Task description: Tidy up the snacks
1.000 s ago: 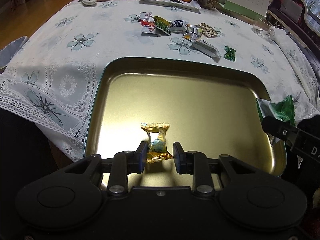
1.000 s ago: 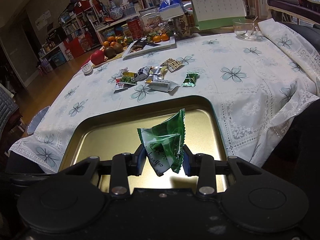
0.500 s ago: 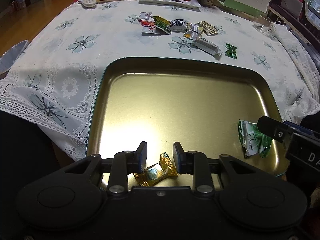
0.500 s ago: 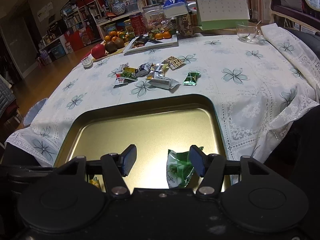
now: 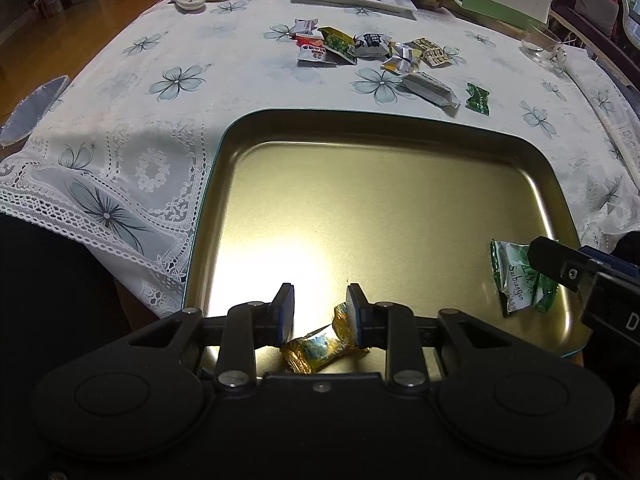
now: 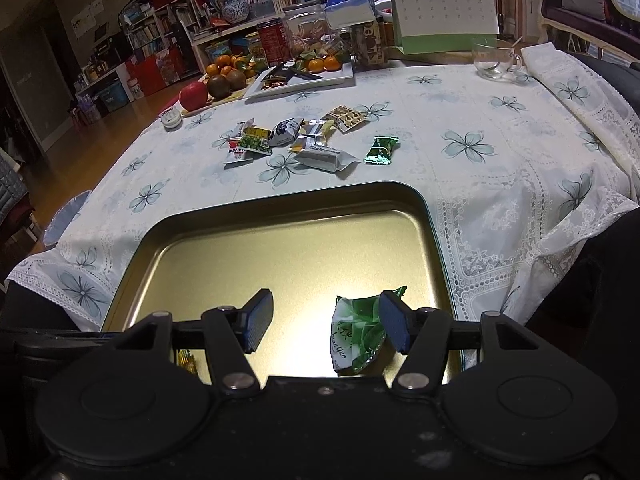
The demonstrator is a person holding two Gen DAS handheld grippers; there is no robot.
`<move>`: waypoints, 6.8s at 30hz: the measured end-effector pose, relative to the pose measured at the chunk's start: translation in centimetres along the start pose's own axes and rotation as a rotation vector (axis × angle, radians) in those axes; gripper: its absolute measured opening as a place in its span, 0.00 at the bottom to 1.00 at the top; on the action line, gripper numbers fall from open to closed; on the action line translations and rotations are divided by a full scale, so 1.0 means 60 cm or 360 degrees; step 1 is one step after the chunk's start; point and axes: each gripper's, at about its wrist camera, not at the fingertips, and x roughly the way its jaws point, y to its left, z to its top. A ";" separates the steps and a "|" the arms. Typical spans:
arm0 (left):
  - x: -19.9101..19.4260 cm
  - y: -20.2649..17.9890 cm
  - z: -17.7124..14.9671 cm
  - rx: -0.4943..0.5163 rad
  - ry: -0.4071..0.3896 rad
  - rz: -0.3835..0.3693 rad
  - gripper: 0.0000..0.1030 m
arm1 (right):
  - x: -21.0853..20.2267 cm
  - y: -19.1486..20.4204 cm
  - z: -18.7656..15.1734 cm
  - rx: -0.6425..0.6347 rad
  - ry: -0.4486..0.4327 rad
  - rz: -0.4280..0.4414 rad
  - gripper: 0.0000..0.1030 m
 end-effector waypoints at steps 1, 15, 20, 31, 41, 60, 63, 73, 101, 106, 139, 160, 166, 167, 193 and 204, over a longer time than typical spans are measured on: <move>0.000 0.000 0.000 0.0002 -0.0001 0.0003 0.35 | 0.000 0.000 0.000 -0.0001 0.0002 0.0000 0.61; -0.008 -0.005 0.001 0.0020 -0.0058 0.0104 0.41 | 0.000 0.005 0.000 -0.0017 0.0000 -0.0014 0.78; -0.009 -0.002 0.002 -0.0009 -0.0069 0.0138 0.41 | 0.002 0.010 0.001 -0.0047 0.0001 -0.0019 0.80; -0.014 -0.017 0.006 0.0032 -0.0114 0.0233 0.50 | -0.020 0.004 0.010 0.0051 -0.0197 -0.0058 0.91; -0.005 -0.015 0.011 0.0010 -0.0003 0.0194 0.50 | 0.013 0.017 0.023 -0.0107 0.0062 -0.0026 0.89; -0.001 0.013 0.070 -0.0138 0.0356 0.0029 0.49 | 0.060 0.020 0.052 -0.0047 0.0584 0.0106 0.75; -0.001 0.016 0.092 -0.0128 0.0391 0.0002 0.49 | 0.073 0.015 0.071 -0.0011 0.0700 0.0152 0.75; 0.021 0.034 0.194 -0.0117 0.0425 -0.0018 0.49 | 0.124 0.004 0.163 0.0066 0.0879 0.0207 0.74; 0.233 0.082 0.512 -0.0208 0.0359 -0.0011 0.49 | 0.448 -0.055 0.468 0.0057 0.0608 -0.0007 0.72; 0.275 0.069 0.543 -0.0187 0.0340 -0.0036 0.49 | 0.496 -0.048 0.483 -0.0068 0.0554 0.0004 0.72; 0.257 0.013 0.551 -0.0087 0.0249 0.0086 0.25 | 0.449 -0.066 0.471 -0.0083 0.0421 -0.0053 0.32; -0.014 -0.035 0.247 -0.0010 0.0171 0.0028 0.25 | 0.057 -0.005 0.254 0.0113 0.0214 0.0155 0.32; -0.028 -0.066 0.152 0.0058 0.0198 0.0104 0.25 | 0.003 -0.002 0.154 0.0206 0.0190 0.0118 0.33; -0.028 -0.070 0.138 0.0072 0.0212 0.0111 0.25 | 0.000 -0.005 0.140 0.0236 0.0208 0.0116 0.33; -0.023 -0.083 0.079 0.0051 0.0372 0.0021 0.26 | -0.040 -0.036 0.035 0.0390 0.0374 -0.0076 0.33; -0.021 -0.105 0.093 0.0088 0.0328 -0.0013 0.33 | -0.039 -0.042 0.037 0.0406 0.0379 -0.0097 0.33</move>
